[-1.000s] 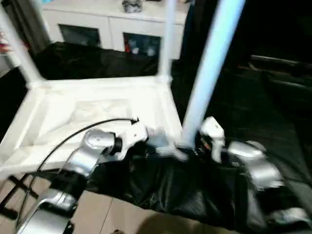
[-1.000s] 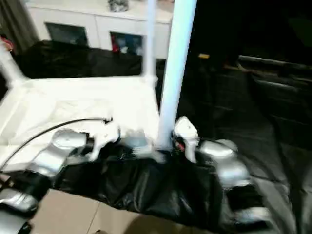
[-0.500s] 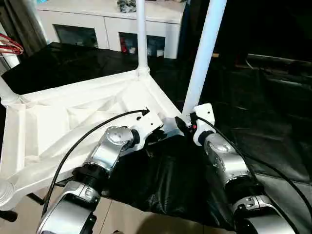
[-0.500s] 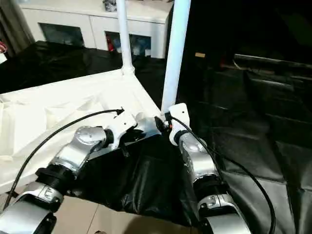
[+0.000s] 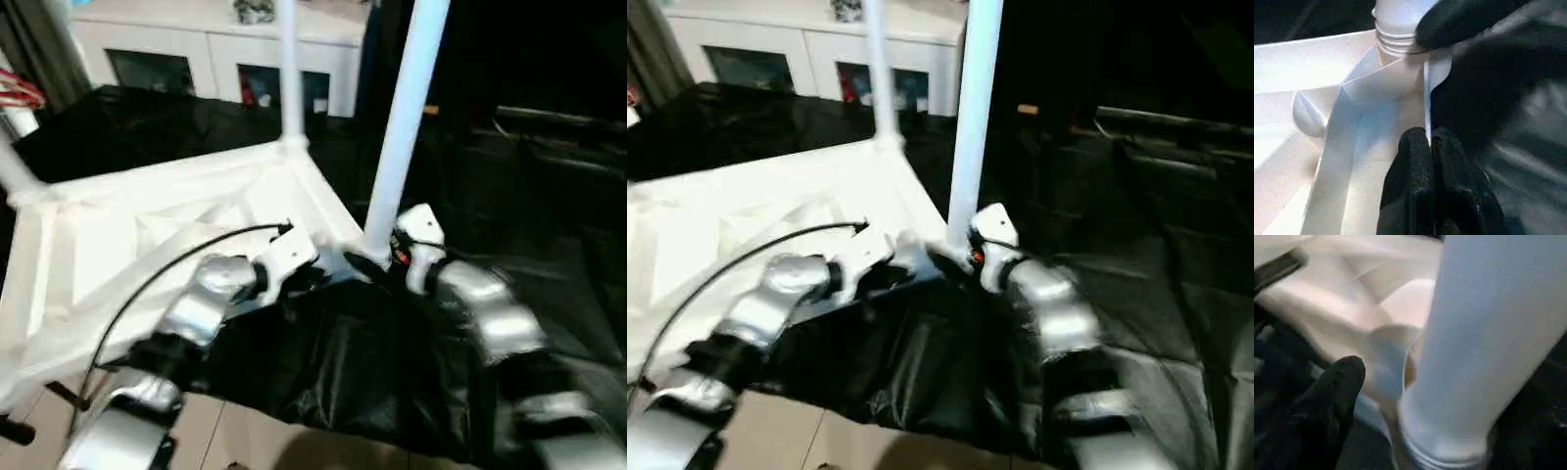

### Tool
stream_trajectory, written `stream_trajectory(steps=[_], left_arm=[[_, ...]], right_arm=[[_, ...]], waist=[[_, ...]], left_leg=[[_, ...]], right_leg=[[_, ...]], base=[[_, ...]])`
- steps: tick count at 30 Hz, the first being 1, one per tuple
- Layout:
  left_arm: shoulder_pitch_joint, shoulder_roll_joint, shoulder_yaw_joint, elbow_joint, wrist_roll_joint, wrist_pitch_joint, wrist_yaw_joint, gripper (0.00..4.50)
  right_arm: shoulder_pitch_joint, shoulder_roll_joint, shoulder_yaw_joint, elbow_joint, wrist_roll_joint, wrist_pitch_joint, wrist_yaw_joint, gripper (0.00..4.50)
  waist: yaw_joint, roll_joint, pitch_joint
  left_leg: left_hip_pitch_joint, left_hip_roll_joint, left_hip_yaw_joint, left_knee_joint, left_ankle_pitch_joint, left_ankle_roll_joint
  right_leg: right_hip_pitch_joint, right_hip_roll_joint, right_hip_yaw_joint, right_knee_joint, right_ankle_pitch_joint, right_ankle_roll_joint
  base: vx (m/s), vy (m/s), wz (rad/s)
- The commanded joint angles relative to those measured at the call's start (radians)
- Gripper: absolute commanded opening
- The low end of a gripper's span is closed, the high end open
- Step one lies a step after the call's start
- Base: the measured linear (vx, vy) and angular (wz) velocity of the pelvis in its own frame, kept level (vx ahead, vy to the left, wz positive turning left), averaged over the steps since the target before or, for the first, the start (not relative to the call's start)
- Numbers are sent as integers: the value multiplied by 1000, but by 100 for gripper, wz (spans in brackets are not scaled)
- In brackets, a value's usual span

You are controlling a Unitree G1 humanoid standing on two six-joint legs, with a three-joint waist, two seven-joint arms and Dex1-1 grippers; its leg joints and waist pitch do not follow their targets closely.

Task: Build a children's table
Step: Rotate leg to tighten

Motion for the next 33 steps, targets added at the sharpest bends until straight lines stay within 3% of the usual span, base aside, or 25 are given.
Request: stream_trajectory(steps=[1, 6, 12, 24, 28, 30, 31, 33], left_arm=[[2, -3, -6, -71, -81, -65, -93, 0], [20, 40, -15, -104, -109, -58, -199, 0], [26, 83, -18, -114, -125, -53, -276, 0], [30, 96, -10, -124, -138, -46, -296, 0], [15, 41, 11, -89, -101, -57, -148, 0], [6, 5, 17, -72, -81, -44, -65, 0], [4, -7, 16, -69, -72, -35, -37, 0], [-4, -33, 14, -63, -52, -5, 25, 0]], right_arm=[[19, -28, 32, -35, 26, -13, 117, 422], [33, -83, 61, -68, 40, 9, 260, 422], [39, -125, 98, -83, 33, 6, 344, 374], [52, -128, 109, -101, 40, 2, 376, 289], [67, -50, 82, -76, 17, -13, 207, 274], [53, 2, 73, -11, -36, -38, 47, 273], [47, 27, 63, 11, -46, -31, -16, 272], [39, 77, 41, 34, -49, -13, -125, 272]], waist=[[3, -8, -72], [20, -8, -72], [20, -15, -71], [22, -12, -72], [18, -12, -73], [11, -8, -72], [4, -12, -71], [-3, -11, -71]], left_leg=[[13, 50, -24, -57, -161, 81], [15, 54, -24, -58, -161, 78], [14, 53, -24, -58, -163, 72], [13, 53, -25, -57, -148, 71], [13, 51, -27, -58, -148, 61], [14, 50, -28, -59, -155, 48], [9, 48, -29, -60, -156, 39], [13, 46, -29, -59, -167, 35]], right_leg=[[55, -95, 64, -83, -235, -171], [53, -94, 62, -80, -238, -173], [51, -95, 63, -83, -265, -164], [52, -95, 62, -79, -251, -167], [53, -96, 62, -80, -251, -163], [51, -96, 62, -84, -270, -163], [54, -96, 60, -84, -276, -159], [53, -96, 61, -87, -293, -155]], base=[[0, 0, 0], [0, 0, 0], [0, 0, 0], [0, 0, 0], [0, 0, 0], [0, 0, 0], [0, 0, 0], [0, 0, 0]])
